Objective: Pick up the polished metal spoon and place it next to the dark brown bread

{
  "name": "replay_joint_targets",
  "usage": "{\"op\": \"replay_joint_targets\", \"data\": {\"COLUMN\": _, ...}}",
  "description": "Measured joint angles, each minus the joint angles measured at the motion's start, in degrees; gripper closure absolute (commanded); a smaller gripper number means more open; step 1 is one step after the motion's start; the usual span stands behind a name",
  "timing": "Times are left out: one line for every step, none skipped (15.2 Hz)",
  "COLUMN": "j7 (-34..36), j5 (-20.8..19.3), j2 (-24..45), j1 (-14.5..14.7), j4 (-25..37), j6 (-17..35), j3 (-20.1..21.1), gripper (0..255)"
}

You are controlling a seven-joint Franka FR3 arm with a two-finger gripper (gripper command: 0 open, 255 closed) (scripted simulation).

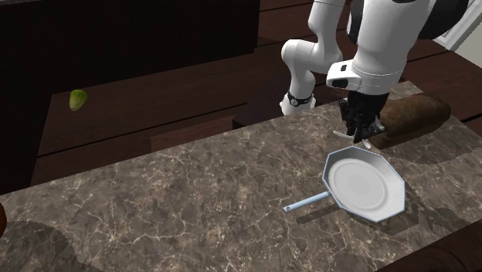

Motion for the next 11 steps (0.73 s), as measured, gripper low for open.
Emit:
{"op": "replay_joint_targets", "data": {"j7": 1.14, "j5": 0.52, "j2": -0.98, "j1": 0.6, "j4": -0.84, "j6": 0.18, "j3": 0.81, "gripper": 255}}
{"op": "replay_joint_targets", "data": {"j7": 2.03, "j5": 1.05, "j2": -2.26, "j1": 1.12, "j4": -1.64, "j6": -0.02, "j3": 1.35, "gripper": 255}}
{"op": "replay_joint_targets", "data": {"j7": 3.3, "j5": 1.62, "j2": -3.26, "j1": 1.76, "j4": -2.22, "j6": -0.03, "j3": 2.23, "gripper": 255}}
{"op": "replay_joint_targets", "data": {"j7": 4.3, "j5": 2.25, "j2": -4.58, "j1": 2.38, "j4": -3.28, "j6": 0.03, "j3": 2.92, "gripper": 255}}
{"op": "replay_joint_targets", "data": {"j7": 5.35, "j5": 2.75, "j2": -5.41, "j1": 2.91, "j4": -3.77, "j6": 0.03, "j3": 3.65, "gripper": 255}}
{"op": "replay_joint_targets", "data": {"j7": 6.55, "j5": 3.43, "j2": -6.53, "j1": 3.6, "j4": -4.77, "j6": 0.31, "j3": 4.56, "gripper": 255}}
{"op": "replay_joint_targets", "data": {"j7": 7.68, "j5": 3.99, "j2": -7.14, "j1": 4.17, "j4": -5.33, "j6": 0.64, "j3": 5.48, "gripper": 255}}
{"op": "replay_joint_targets", "data": {"j7": 8.69, "j5": 4.34, "j2": -7.57, "j1": 4.57, "j4": -5.2, "j6": 0.39, "j3": 6.12, "gripper": 255}}
{"op": "replay_joint_targets", "data": {"j7": 9.62, "j5": 4.88, "j2": -8.36, "j1": 5.12, "j4": -5.91, "j6": 0.64, "j3": 6.87, "gripper": 255}}
{"op": "replay_joint_targets", "data": {"j7": 11.06, "j5": 5.56, "j2": -9.14, "j1": 5.82, "j4": -6.25, "j6": 0.69, "j3": 7.95, "gripper": 255}}
{"op": "replay_joint_targets", "data": {"j7": 12.25, "j5": 5.94, "j2": -9.52, "j1": 6.26, "j4": -6.05, "j6": 0.48, "j3": 8.75, "gripper": 255}}
